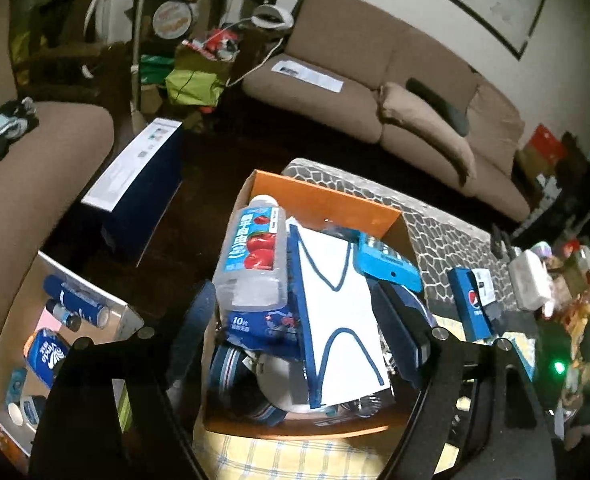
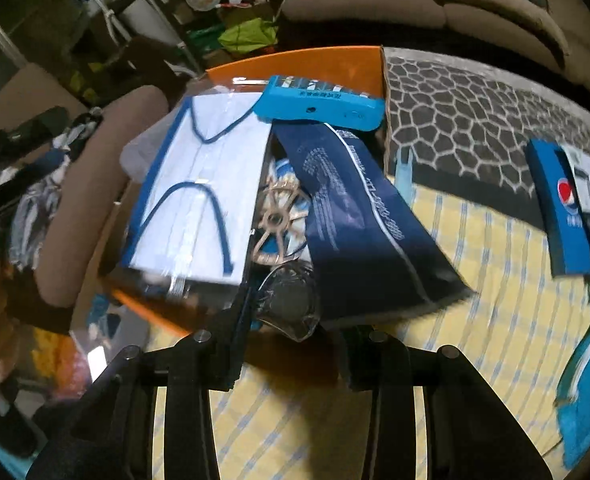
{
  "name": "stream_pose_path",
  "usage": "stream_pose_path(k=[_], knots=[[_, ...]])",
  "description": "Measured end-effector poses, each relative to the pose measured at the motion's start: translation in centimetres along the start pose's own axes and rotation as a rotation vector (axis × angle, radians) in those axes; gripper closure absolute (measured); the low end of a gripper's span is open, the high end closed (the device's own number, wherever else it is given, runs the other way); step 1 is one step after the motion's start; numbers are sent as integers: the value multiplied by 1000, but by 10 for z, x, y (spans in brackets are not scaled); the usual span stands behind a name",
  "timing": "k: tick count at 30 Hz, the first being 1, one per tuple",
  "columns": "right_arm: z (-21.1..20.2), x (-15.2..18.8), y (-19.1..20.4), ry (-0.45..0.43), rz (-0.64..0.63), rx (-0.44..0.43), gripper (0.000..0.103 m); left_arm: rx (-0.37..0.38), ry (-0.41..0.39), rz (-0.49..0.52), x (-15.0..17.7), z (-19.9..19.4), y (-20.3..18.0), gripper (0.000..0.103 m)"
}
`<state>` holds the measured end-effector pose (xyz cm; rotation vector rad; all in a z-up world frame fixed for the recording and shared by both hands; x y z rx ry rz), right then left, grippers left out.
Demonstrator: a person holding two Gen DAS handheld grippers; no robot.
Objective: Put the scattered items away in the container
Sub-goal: 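Carry the small bottle in the right tool over the box and open, then grasp the clear blue plastic case with the right tool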
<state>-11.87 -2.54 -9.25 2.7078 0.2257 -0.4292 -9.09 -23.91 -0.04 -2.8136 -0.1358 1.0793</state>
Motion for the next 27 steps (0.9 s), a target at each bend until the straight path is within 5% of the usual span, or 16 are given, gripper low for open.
stream_pose_path(k=[2,6,11,20,27], knots=[[8,0,1,43,-11,39,65,-4,9,13,-1,2,-4,25],[-19,13,1,13,-43,-41,27,-6,13,14,0,2,-3,25],[-82,38,-43,-81,5,-38,23,-3,-3,-10,0,-1,0,25],[-164,64,-206,-191,204,327,21,34,49,-6,9,18,-28,25],[-118,24,-268,-106,98,406,22,25,42,50,13,31,-60,19]])
Point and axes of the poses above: each gripper's, at about its wrist camera, not at the fingertips, and z roughly the way its jaws point, y to its left, x to its underside, the point moved 2 cm from there along z, roughly the way its jaws point, and after that the axes turned 13 degrees about z, right-handed, at the moved point
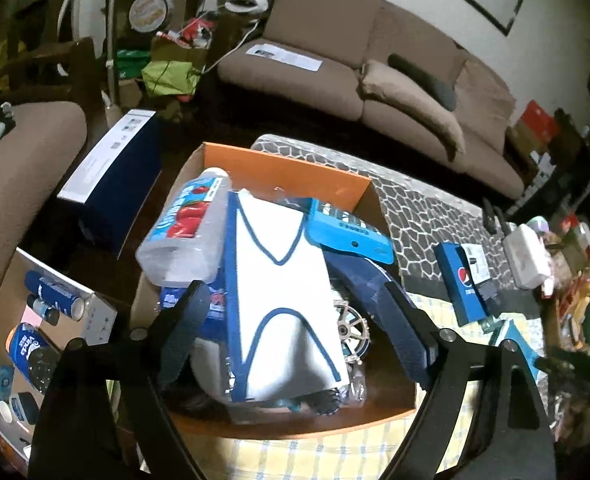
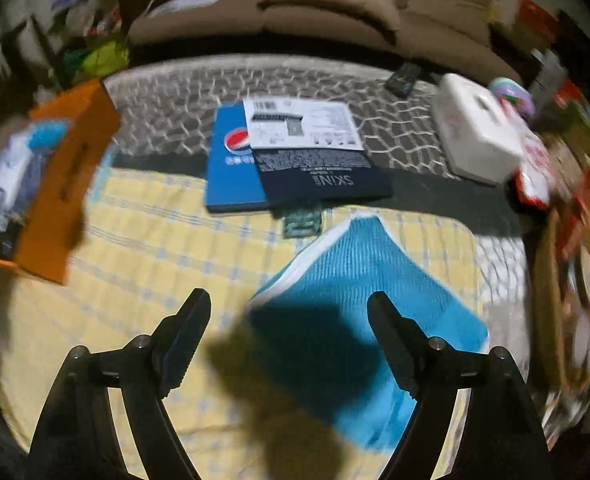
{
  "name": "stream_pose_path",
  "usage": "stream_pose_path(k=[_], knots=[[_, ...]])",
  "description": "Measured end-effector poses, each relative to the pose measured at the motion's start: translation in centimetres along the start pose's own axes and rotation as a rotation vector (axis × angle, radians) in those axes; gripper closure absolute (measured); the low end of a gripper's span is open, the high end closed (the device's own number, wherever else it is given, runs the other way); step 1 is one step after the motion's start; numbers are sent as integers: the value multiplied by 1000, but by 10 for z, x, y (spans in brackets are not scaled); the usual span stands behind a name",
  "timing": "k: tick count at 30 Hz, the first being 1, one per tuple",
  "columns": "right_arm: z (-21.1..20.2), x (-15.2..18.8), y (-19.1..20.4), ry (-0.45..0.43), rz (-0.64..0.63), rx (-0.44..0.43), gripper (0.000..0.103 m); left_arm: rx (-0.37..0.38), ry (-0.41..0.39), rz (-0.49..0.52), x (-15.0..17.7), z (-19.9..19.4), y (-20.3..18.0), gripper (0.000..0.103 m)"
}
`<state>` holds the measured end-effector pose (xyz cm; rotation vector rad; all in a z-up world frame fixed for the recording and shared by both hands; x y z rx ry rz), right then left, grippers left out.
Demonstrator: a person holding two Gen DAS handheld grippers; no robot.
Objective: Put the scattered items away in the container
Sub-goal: 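Grasp the clear blue plastic case with the right tool, then lower the case onto the cloth and open the right tool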
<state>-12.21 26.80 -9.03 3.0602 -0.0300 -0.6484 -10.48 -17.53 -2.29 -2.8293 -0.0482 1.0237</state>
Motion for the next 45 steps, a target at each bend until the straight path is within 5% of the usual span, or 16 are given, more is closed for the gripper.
stream_pose_path(k=[5,12,13,15,16,23,34,39,43,45], knots=[[69,-23,2,72,-89,34,23,-41,37,36,4,17,-12,19],[108,-48,0,75,-49,6,23,-40,57,99,6,30,-36,19],[110,-49,0,77,-46,15,27,-37,57,106,5,30,-38,19],[110,-49,2,71,-56,42,60,-35,56,121,5,30,-42,19],[112,-48,2,98,-42,22,64,-34,55,124,6,30,-43,19],[86,-10,25,128,-11,-18,64,6,32,103,4,16,-42,19],[33,135,140,220,-78,-152,64,64,-14,17,17,-32,-31,19],[8,169,173,247,-101,-267,63,84,-1,19,37,-48,-41,19],[-19,173,158,200,-50,-328,42,88,-8,64,59,-65,-60,19],[-33,168,138,150,-16,-316,41,73,-18,80,68,-73,-68,19]])
Point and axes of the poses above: each gripper's, at about its wrist camera, not at the fingertips, and z roughly the way its jaws point, y to its left, x to its underside, the point moved 2 cm from there along z, roughly the way its jaws point, and after that the axes turned 13 degrees about z, right-handed, at the moved point
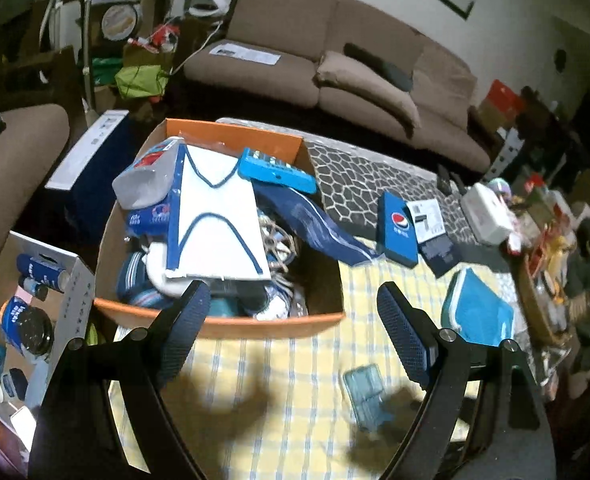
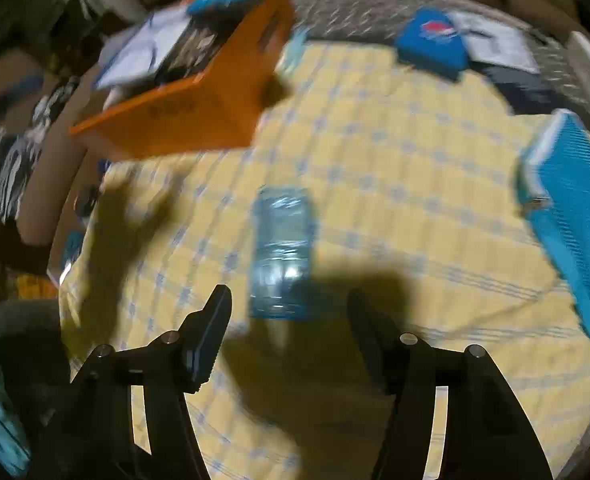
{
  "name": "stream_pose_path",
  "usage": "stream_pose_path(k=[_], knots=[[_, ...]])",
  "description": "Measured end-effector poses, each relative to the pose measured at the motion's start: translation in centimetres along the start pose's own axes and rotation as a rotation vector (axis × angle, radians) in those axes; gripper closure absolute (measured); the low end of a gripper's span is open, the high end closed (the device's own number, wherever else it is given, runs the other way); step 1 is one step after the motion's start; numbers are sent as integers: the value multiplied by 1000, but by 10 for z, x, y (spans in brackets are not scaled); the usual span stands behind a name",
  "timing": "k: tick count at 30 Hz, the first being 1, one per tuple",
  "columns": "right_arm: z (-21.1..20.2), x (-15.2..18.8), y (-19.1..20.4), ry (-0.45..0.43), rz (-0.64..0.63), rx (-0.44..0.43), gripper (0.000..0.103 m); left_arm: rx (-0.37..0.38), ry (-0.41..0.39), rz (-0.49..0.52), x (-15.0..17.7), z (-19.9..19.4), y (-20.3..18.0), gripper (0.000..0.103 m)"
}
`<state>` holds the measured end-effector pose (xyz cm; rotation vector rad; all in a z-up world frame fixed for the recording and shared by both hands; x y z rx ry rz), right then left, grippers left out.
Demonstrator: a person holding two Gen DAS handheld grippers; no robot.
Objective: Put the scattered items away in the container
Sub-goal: 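Lower the case onto the cloth and open the right tool, then reach the left tool to the case and close on it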
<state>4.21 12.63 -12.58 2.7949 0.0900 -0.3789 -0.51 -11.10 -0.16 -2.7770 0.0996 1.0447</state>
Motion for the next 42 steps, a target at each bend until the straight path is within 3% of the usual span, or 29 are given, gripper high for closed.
stream_pose_path(k=[3,6,8,10,12,16,20,24,28,29,32,33,36,42], knots=[[-22,-6,-31,-88,54,38,36,-13,-28,4,12,-6,-15,19],[-35,-11,-75,-184,149,109,35,-91,-78,17,26,-3,-35,19],[-42,-11,-103,-218,200,139,35,-43,-90,26,29,2,-50,19],[-44,-10,-133,-236,263,184,35,-43,-75,31,33,10,-63,19],[-48,-9,-150,-254,316,188,35,-22,-24,29,39,24,-74,15],[-53,-12,-176,-273,406,167,35,88,151,-72,63,64,-85,14],[-54,-17,-179,-272,455,138,35,38,267,20,81,101,-111,14],[-57,-20,-163,-309,400,150,35,-1,392,103,97,137,-134,14],[-60,-22,-140,-364,287,215,33,-26,400,127,104,147,-141,14],[-59,-22,-136,-366,262,234,33,-24,409,123,107,151,-141,15],[-55,-21,-126,-365,196,286,32,-30,439,119,114,159,-137,37],[-54,-20,-124,-362,184,290,32,-33,417,139,113,156,-139,52],[-54,-19,-123,-365,177,283,32,-40,412,155,112,152,-139,64],[-58,-20,-132,-381,231,264,32,8,358,145,96,134,-133,64]])
Point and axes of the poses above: each gripper's, at about its wrist camera, not at the fingertips, and z roughly the way its jaws point, y to its left, x to its underside, the point moved 2 cm from there along z, roughly the way its jaws point, and after that the axes turned 13 degrees about z, right-handed, at the moved point
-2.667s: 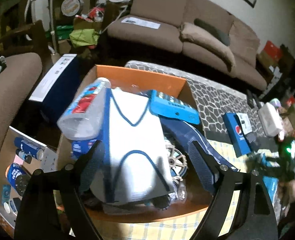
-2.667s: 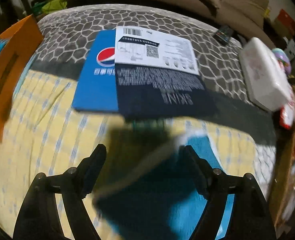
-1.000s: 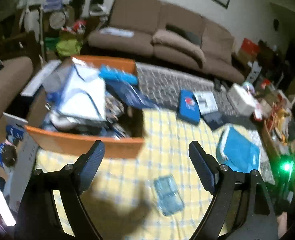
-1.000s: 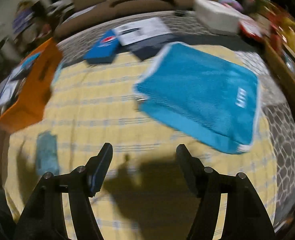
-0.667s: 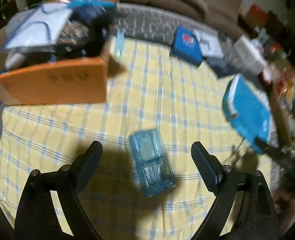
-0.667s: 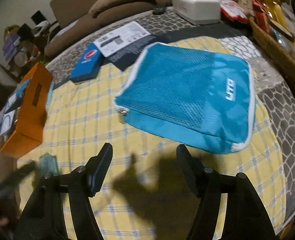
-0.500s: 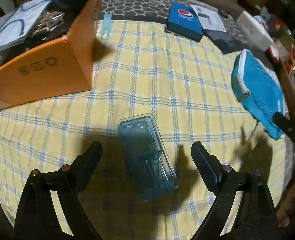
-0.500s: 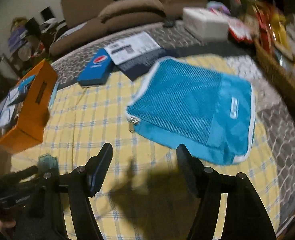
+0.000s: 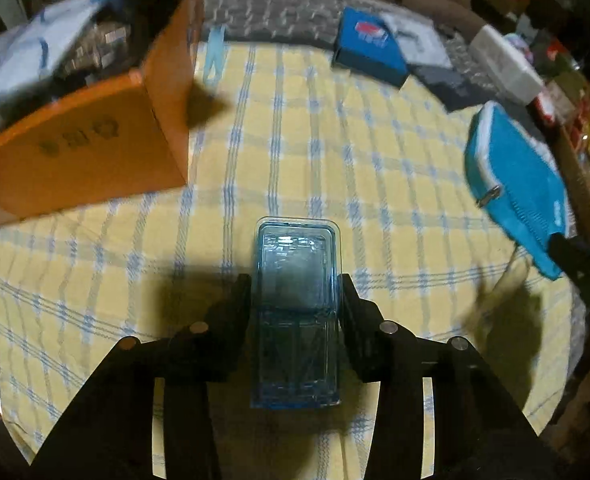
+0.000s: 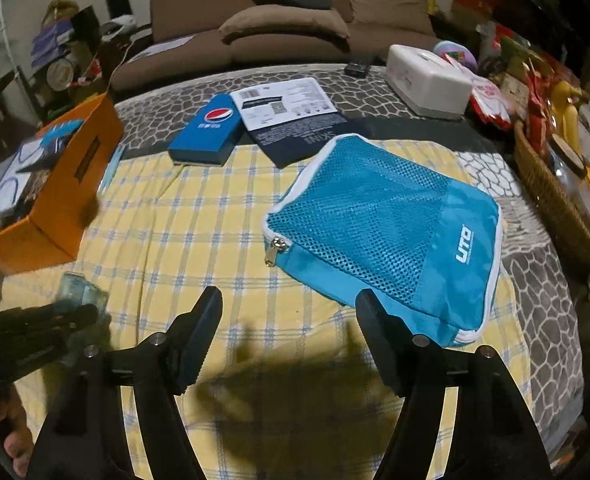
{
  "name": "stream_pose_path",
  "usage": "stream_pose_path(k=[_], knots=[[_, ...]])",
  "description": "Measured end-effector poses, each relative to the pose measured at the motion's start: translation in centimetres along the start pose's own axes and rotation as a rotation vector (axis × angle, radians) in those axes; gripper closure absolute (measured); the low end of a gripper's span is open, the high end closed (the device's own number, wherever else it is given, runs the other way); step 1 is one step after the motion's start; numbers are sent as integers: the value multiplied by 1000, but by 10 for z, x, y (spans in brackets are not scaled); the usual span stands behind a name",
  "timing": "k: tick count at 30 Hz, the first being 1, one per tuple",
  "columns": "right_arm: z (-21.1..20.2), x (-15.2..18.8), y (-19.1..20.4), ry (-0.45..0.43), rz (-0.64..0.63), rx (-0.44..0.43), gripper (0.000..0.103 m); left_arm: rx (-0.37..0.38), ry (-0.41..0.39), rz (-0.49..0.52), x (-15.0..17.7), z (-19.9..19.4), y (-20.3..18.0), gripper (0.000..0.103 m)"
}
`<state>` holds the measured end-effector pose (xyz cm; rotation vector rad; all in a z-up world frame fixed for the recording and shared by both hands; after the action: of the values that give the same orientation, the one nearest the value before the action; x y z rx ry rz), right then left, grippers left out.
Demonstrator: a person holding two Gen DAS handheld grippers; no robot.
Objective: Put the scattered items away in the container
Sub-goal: 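Reach the left tool to the case and close on it, then lift the case with the left tool toward the orange box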
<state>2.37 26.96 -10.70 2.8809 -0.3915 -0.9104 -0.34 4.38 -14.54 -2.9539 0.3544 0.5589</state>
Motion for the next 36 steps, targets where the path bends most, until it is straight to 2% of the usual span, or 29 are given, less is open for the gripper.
stream_pose_path(k=[3,8,12,14,21,28,31,36], knots=[[-1,-2,-6,-3,37,-6,32,-14,-70,46,-7,-23,-7,64],[-1,-5,-14,-8,80,-8,32,-78,-229,127,-15,-66,-12,64],[1,-5,-18,2,103,-7,32,-203,-377,194,-24,-91,-12,64],[0,-6,-19,-6,109,-4,32,-228,-409,207,-27,-99,-10,64],[-21,-4,-21,-81,104,0,32,-185,-453,126,-42,-119,18,64],[-31,-4,-25,-88,136,-17,31,-162,-515,12,-44,-152,68,64],[-37,-6,-25,-72,146,-34,30,-116,-513,-23,-41,-157,84,64],[-62,-13,-21,-102,175,-69,24,-64,-528,-66,-40,-170,105,64]])
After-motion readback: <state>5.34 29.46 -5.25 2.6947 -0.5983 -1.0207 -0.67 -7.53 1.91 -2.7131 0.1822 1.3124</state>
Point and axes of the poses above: each gripper's, at about its wrist camera, not at the fingertips, and z roughly the way its jaws point, y to its left, x to its underside, the point moved 2 cm from there along z, roughly the way its jaws point, and after that the axes turned 13 degrees about z, right-handed, at the moved point
